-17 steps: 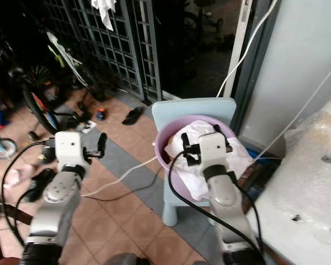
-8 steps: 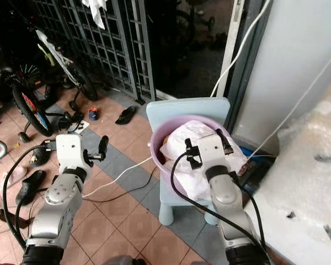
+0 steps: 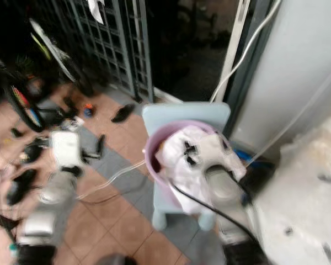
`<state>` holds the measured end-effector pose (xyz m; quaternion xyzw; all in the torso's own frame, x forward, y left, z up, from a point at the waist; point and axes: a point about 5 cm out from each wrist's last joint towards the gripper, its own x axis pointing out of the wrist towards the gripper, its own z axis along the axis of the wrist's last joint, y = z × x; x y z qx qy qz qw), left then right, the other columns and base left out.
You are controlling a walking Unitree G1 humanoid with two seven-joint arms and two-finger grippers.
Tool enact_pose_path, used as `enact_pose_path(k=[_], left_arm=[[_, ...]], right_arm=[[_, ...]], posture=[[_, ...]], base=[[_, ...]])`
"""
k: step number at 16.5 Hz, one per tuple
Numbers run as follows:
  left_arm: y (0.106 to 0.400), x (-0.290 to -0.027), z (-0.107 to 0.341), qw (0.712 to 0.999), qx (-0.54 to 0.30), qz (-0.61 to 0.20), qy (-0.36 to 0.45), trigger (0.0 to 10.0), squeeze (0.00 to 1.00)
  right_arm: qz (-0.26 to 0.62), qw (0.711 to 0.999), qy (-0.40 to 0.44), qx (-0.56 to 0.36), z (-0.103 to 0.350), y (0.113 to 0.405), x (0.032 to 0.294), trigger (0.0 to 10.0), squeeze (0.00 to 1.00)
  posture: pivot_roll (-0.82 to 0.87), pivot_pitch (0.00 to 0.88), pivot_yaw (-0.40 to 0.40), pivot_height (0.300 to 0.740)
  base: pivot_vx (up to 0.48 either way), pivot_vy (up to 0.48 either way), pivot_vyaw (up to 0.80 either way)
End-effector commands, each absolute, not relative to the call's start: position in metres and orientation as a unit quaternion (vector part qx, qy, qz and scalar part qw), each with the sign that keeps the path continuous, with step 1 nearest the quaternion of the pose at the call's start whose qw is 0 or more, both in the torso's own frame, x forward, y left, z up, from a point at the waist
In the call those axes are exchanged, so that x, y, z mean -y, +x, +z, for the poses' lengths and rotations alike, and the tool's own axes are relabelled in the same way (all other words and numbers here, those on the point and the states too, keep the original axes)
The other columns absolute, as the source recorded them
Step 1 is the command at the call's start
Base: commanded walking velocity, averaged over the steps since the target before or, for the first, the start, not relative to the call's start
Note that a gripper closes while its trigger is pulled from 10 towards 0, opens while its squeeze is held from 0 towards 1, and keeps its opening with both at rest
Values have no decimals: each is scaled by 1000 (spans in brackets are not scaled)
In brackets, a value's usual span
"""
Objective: Clothes washing
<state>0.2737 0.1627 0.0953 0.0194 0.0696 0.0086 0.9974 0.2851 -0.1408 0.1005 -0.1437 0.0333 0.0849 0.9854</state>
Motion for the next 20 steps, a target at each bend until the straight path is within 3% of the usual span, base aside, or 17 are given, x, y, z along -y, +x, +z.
enact_pose_path(k=[1, 6, 11, 16, 20], left_arm=[[272, -157, 99, 998, -66, -2, 18, 10000, 0], [261, -157, 95, 997, -79, -5, 11, 10000, 0], [245, -162, 93, 995, -100, 14, 1, 10000, 0], [232, -161, 100, 994, -103, 27, -7, 10000, 0], [217, -171, 110, 993, -107, 48, 2, 10000, 0]], right_arm=[[64, 988, -131, -50, 98, 283, 147, 10000, 0], [75, 980, -150, -106, 84, 277, 140, 10000, 0], [53, 970, -140, -191, 66, 275, 153, 10000, 0], [75, 957, -132, -247, 60, 284, 149, 10000, 0], [70, 945, -153, -281, 56, 286, 157, 10000, 0]], posture=[[-61, 78, 65, 740], [-43, 78, 60, 740], [-20, 135, 38, 740], [5, 221, 10, 740], [29, 275, -16, 740]], base=[[277, 0, 0], [104, 0, 0], [294, 0, 0], [288, 0, 0], [0, 0, 0]])
